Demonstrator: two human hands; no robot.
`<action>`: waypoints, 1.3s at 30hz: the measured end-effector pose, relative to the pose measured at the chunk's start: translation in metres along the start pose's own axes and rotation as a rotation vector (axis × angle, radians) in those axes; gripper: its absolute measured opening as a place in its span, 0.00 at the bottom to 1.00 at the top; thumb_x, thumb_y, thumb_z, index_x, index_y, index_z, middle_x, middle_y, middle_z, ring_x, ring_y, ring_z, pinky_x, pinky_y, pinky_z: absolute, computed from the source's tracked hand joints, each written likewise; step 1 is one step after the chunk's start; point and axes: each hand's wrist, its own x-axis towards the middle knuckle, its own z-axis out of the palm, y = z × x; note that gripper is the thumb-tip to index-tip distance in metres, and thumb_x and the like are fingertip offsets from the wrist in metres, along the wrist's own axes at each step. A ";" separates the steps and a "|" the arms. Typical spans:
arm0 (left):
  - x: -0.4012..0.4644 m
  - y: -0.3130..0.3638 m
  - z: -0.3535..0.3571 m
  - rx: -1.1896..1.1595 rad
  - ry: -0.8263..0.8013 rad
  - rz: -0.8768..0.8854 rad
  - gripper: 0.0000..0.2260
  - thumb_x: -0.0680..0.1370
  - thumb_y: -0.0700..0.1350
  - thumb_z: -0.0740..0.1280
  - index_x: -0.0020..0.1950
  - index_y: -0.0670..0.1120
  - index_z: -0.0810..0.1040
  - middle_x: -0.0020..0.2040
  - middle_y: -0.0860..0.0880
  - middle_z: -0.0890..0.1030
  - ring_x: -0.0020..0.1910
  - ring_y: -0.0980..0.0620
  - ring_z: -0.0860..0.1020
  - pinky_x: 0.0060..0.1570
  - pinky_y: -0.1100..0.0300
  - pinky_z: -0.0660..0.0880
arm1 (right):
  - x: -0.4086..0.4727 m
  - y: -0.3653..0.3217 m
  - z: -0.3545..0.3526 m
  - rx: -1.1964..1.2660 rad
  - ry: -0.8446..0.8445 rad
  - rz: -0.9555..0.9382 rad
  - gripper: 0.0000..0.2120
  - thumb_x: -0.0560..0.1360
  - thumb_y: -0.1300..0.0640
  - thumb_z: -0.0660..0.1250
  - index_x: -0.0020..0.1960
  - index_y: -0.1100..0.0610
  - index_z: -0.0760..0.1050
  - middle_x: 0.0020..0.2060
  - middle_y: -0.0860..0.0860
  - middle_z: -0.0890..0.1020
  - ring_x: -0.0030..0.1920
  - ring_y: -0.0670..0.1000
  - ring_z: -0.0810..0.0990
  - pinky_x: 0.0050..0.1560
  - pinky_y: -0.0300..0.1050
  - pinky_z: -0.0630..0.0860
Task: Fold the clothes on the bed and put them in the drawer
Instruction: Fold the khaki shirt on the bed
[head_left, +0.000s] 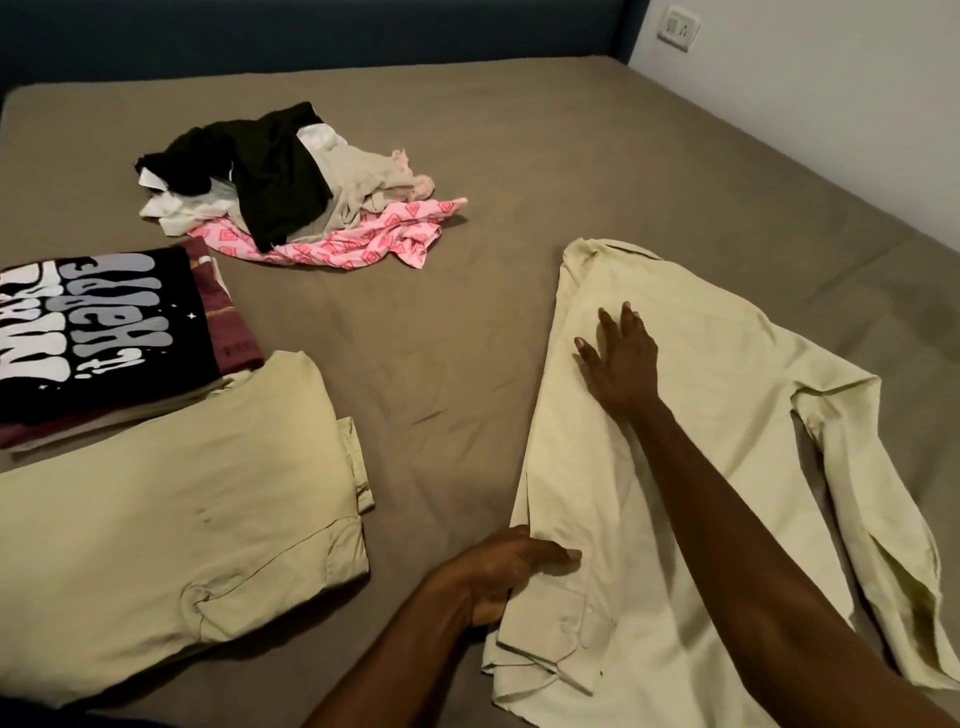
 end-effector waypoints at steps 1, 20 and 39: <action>0.001 0.001 0.001 -0.002 0.002 -0.008 0.17 0.74 0.36 0.75 0.62 0.34 0.82 0.60 0.36 0.83 0.62 0.37 0.81 0.65 0.44 0.77 | 0.004 -0.004 0.004 0.054 -0.065 0.026 0.39 0.78 0.29 0.58 0.82 0.50 0.61 0.83 0.58 0.53 0.83 0.59 0.51 0.80 0.60 0.54; -0.002 0.023 0.002 -0.114 -0.033 -0.195 0.11 0.78 0.45 0.73 0.57 0.40 0.85 0.55 0.42 0.86 0.52 0.45 0.85 0.62 0.48 0.79 | 0.056 0.006 0.002 -0.217 -0.045 0.058 0.44 0.79 0.26 0.44 0.82 0.57 0.58 0.82 0.63 0.53 0.82 0.65 0.51 0.78 0.67 0.51; 0.014 0.013 -0.015 -0.057 -0.111 -0.246 0.11 0.78 0.30 0.64 0.56 0.37 0.83 0.53 0.40 0.85 0.50 0.45 0.85 0.56 0.51 0.82 | 0.086 0.006 0.036 -0.200 -0.223 -0.054 0.46 0.73 0.19 0.51 0.83 0.43 0.52 0.84 0.53 0.49 0.83 0.60 0.51 0.73 0.77 0.51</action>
